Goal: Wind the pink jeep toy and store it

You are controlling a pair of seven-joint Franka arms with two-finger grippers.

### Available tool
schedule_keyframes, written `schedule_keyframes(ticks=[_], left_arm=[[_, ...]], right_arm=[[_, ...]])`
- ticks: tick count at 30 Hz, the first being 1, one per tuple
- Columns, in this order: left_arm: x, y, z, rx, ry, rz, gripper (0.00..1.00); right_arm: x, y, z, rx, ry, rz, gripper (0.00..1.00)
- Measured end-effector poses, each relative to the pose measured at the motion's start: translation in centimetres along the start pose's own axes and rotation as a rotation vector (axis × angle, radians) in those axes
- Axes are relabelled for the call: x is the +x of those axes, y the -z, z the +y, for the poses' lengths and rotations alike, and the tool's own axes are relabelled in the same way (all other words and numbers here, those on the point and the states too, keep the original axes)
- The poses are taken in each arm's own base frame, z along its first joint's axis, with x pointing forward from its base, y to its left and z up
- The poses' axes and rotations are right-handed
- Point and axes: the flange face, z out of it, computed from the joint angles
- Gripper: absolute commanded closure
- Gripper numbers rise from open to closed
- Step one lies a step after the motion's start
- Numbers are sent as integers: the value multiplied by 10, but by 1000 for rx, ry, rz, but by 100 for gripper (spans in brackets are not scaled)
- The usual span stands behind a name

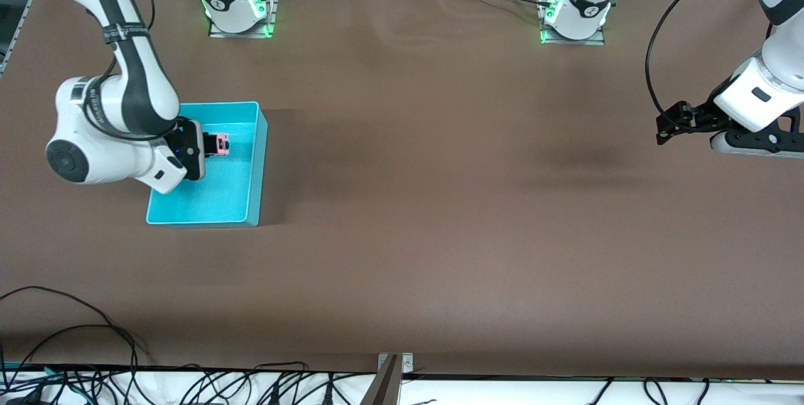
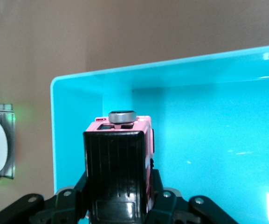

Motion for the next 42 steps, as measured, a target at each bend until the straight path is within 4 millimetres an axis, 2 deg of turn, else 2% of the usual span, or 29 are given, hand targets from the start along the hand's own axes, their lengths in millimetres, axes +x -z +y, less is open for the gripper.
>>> schedule_keyframes(ticks=[11,13,16,17,25,30,33,36,42], left_arm=[[0,0,0,0,0,0,0],[0,0,0,0,0,0,0],[0,1,1,0,-1,2,0],[0,2,1,0,-2,4,0],[1,6,15,-1,-26,12,0],[1,6,17,-1,-29,12,0],[1,6,17,-1,-29,12,0],[1,6,17,-1,-29,12,0],[1,6,17,-1,-29,12,0]], right_arm=[[-28,-75,-24,-25,4,-5,73],[-34,-86,-27,-34,10,-5,62],[-39,-98,-30,-45,10,-6,21],[-40,-101,-31,-48,9,-7,0],[-40,-104,-33,-59,0,5,0],[-38,-92,-31,-80,-14,30,0],[-35,-71,-27,-91,-17,46,0],[-32,-38,-21,-99,-31,59,0],[-26,54,-18,-118,-167,83,0]])
